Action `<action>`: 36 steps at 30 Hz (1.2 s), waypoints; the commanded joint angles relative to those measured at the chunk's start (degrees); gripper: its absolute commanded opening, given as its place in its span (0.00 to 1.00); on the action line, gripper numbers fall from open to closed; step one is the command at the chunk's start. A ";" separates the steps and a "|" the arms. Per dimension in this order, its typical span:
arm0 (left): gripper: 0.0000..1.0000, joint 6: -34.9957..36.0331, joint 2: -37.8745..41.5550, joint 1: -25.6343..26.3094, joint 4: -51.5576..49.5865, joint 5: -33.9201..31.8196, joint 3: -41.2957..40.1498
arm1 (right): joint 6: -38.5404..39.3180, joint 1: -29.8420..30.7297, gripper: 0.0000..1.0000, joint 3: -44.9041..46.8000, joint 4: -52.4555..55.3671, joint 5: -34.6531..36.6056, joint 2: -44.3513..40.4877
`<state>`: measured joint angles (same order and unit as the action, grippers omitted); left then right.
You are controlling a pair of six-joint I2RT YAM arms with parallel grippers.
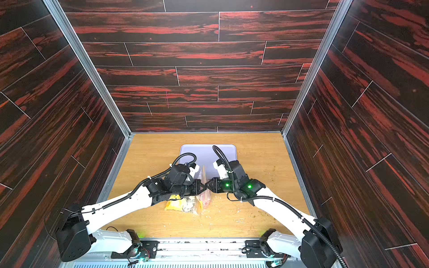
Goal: Pour cookies out of the ziploc bag
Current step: Open the ziploc bag at the center of the board.
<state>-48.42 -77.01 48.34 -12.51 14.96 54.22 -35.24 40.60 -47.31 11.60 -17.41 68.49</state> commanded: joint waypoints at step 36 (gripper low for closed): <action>0.00 1.40 1.92 0.01 1.70 -0.01 -0.49 | -0.35 -1.16 0.04 2.60 -4.61 -5.23 3.62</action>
<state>-47.75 -76.75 48.36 -12.43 15.42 53.98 -35.97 39.18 -45.28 5.93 -21.80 70.76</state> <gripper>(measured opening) 0.050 0.059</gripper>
